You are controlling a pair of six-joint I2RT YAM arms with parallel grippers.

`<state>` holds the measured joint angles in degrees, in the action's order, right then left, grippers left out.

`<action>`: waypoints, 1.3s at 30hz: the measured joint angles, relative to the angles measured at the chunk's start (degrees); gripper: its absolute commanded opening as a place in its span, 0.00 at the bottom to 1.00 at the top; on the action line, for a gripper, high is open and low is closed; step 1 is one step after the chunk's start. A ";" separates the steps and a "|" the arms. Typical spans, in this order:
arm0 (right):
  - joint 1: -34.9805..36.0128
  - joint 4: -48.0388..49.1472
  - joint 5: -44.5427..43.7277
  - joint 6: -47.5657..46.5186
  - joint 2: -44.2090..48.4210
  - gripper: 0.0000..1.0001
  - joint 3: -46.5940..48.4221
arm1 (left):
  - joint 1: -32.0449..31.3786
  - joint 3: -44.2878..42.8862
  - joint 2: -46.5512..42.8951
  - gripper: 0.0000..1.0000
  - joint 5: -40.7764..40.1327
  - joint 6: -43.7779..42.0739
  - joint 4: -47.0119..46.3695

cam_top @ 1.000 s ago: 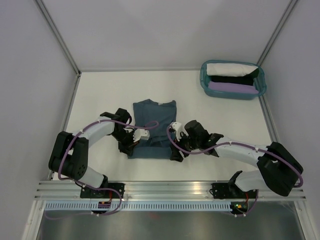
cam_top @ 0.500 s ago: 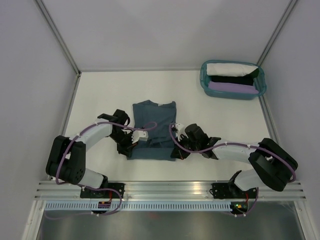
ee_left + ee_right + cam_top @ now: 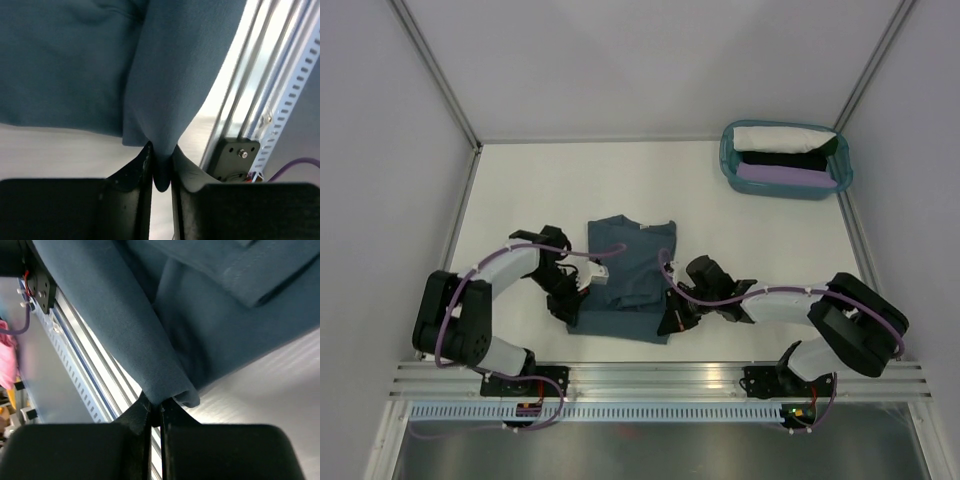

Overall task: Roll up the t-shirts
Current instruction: Roll the tshirt

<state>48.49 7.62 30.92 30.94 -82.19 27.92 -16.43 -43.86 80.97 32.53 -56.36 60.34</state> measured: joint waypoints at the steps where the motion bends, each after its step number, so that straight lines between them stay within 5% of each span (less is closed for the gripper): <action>1: -1.01 0.02 0.74 0.28 -0.81 0.02 0.22 | 1.09 -1.07 2.36 0.24 0.31 0.31 -0.28; 6: -7.87 0.07 4.33 0.52 -3.82 0.09 1.51 | 7.28 -6.56 12.79 0.26 3.04 2.89 -1.53; 15: -10.03 -1.27 4.42 0.11 -5.68 0.56 3.80 | 9.57 -7.67 14.25 0.22 3.65 7.45 -4.39; 25: -9.55 -19.08 -10.38 -9.88 10.75 0.59 7.76 | 9.57 -7.67 14.23 0.10 4.07 10.36 -5.86; 28: -4.42 -21.18 -21.29 -16.00 18.38 0.61 10.14 | 9.57 -7.67 14.23 0.09 4.07 11.04 -6.01; 32: 11.04 -19.17 -37.64 -26.25 22.23 0.67 10.60 | 9.60 -7.67 14.19 0.10 4.07 11.96 -6.14; 36: 27.12 -18.14 -51.47 -35.78 15.19 0.70 10.54 | 9.60 -7.67 13.31 0.10 3.96 12.41 -6.38; 39: 32.79 -19.23 -58.47 -40.22 6.27 0.71 10.84 | 9.57 -7.67 12.66 0.10 3.65 12.61 -6.69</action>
<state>81.28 -11.62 -27.55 -9.28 -75.92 38.76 -6.85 -51.53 93.62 36.18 -43.75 53.65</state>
